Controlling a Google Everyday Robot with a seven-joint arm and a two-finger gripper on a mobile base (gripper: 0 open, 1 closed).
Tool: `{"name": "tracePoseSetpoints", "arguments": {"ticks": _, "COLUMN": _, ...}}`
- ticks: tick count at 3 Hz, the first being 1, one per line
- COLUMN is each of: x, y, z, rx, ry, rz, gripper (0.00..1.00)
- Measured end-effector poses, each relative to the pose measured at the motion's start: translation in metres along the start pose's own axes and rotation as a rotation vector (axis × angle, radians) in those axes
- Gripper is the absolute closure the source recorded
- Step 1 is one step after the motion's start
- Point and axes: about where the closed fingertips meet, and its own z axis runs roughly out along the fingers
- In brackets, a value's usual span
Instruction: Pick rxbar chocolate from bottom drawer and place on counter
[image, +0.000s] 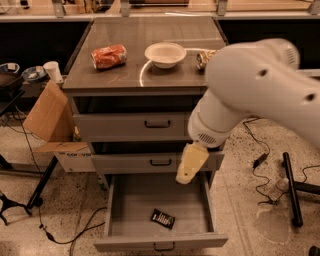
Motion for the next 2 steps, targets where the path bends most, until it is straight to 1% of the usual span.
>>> {"name": "tracePoseSetpoints", "arguments": {"ticks": 1, "x": -0.020, "y": 0.005, "z": 0.075, "rx": -0.011, "ry": 0.008, "rz": 0.053, "gripper": 0.00}}
{"name": "tracePoseSetpoints", "arguments": {"ticks": 2, "x": -0.027, "y": 0.013, "z": 0.141, "rx": -0.019, "ry": 0.015, "rz": 0.124, "gripper": 0.00}}
